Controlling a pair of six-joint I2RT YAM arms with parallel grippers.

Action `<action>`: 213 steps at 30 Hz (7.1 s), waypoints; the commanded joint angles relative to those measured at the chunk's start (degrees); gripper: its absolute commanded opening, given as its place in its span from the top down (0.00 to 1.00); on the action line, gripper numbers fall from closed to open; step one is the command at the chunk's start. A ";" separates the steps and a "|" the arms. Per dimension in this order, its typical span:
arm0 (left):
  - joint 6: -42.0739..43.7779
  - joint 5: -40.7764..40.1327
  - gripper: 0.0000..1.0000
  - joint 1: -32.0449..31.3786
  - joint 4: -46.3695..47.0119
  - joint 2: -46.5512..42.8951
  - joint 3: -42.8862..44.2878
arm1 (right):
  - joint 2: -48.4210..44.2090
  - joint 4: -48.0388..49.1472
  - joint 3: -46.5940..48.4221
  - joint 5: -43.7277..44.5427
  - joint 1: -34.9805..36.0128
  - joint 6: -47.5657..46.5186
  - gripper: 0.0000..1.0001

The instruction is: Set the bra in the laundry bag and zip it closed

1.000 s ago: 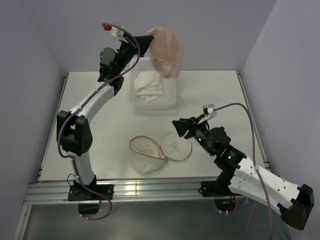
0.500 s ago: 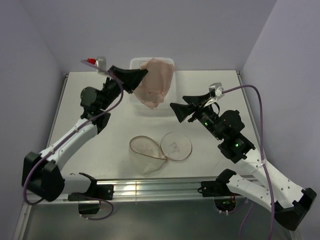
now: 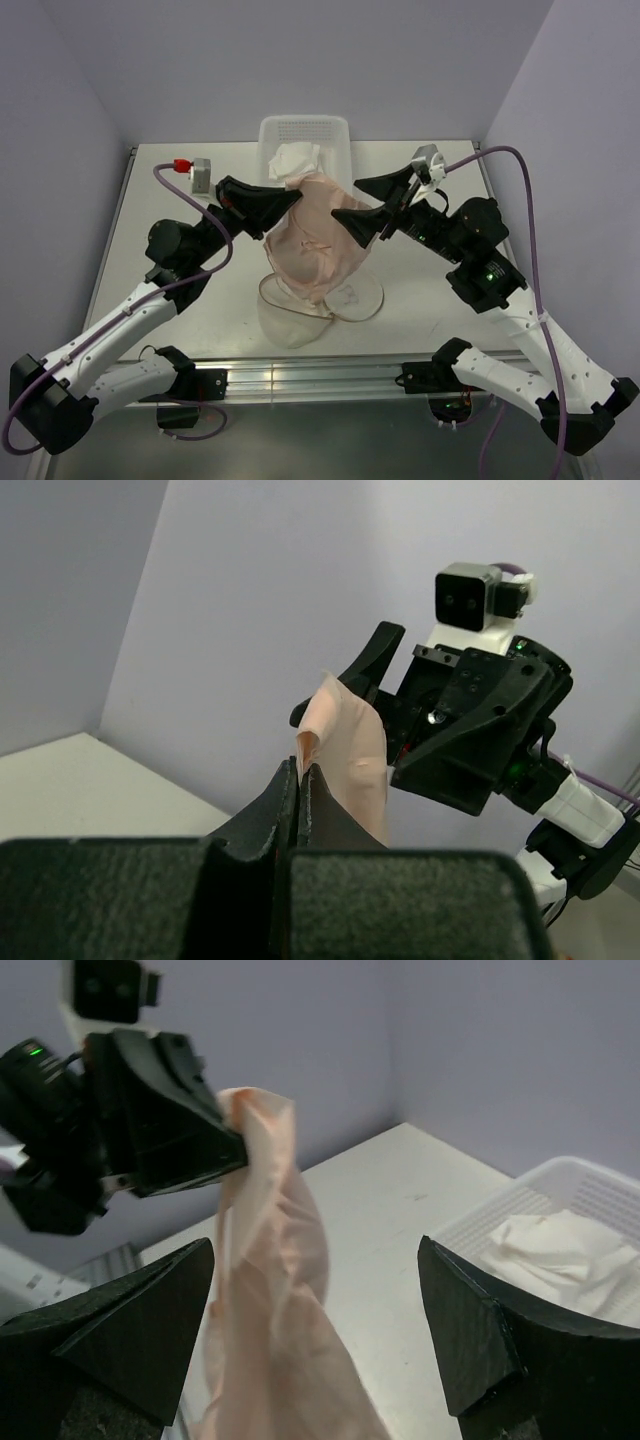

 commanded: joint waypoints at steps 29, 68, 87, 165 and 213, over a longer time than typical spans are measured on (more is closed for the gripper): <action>3.79 -0.69 1.00 -3.83 -8.00 -7.25 -2.55 | 1.89 -0.50 -1.91 -9.27 -0.30 2.97 0.16; 14.95 -8.07 0.01 -4.53 -25.06 -17.62 -10.64 | 6.73 -1.20 6.79 -27.82 -6.37 12.73 1.00; 13.99 3.79 0.52 -7.87 -21.71 -15.77 -12.23 | 7.52 -0.86 6.44 -29.23 -9.18 14.57 1.00; 9.94 -1.38 0.47 -8.58 -21.26 -18.31 -5.72 | 4.53 -10.26 0.46 -25.89 4.27 3.41 1.00; -5.44 -32.49 0.52 -8.58 -60.89 -9.44 -16.88 | 4.00 28.06 -22.21 -18.76 6.29 28.72 1.00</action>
